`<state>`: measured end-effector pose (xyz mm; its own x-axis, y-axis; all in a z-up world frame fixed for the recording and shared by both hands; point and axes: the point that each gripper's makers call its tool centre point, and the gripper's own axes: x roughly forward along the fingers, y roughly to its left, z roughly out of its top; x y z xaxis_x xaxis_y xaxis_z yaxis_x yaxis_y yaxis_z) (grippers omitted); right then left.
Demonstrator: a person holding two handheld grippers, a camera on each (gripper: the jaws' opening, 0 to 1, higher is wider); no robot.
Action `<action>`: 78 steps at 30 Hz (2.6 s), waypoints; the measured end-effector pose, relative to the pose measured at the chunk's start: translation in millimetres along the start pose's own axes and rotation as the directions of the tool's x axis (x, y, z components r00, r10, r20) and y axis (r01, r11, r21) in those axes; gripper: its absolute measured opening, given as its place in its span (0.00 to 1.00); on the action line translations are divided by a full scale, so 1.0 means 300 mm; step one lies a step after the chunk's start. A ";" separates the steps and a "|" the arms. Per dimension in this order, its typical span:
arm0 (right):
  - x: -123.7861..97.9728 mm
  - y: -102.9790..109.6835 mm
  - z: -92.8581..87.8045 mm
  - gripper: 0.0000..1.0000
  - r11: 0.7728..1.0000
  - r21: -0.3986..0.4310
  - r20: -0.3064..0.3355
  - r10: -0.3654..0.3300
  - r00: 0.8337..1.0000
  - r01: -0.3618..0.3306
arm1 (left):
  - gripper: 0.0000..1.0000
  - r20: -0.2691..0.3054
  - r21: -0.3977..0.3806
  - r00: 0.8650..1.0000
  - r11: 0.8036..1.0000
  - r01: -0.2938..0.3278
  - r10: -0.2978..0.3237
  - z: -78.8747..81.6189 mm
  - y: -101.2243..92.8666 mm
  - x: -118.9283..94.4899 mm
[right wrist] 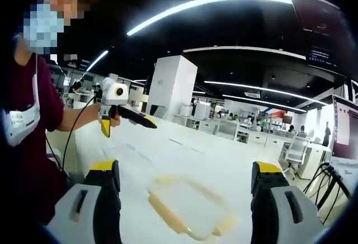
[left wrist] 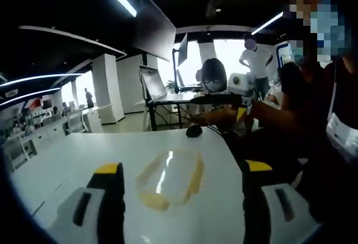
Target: Snap each plastic latch of the storage box into its locked position after aligning the lid with the box until every specified latch is closed and the lid sits flush.
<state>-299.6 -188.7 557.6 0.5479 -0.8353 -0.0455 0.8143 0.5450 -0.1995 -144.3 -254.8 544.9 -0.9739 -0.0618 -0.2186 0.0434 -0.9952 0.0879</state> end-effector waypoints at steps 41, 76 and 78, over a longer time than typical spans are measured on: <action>0.025 -0.110 -0.334 0.83 0.908 -0.049 -0.450 0.353 0.820 -0.417 | 0.81 -0.413 0.140 0.908 0.979 0.146 -0.076 -0.240 0.134 0.220; 0.046 -0.219 -0.500 0.62 0.855 -0.017 -0.699 0.360 0.618 -0.518 | 0.75 -0.597 0.166 0.797 0.960 0.228 -0.086 -0.405 0.188 0.256; 0.049 -0.222 -0.505 0.62 0.854 -0.016 -0.703 0.360 0.613 -0.520 | 0.75 -0.603 0.160 0.792 0.959 0.234 -0.092 -0.412 0.186 0.257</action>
<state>-374.9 -248.1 422.0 0.4946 -0.3665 -0.7881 0.4077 0.8986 -0.1620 -189.3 -324.6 412.8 -0.6409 -0.0030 -0.7676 -0.2215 -0.9568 0.1886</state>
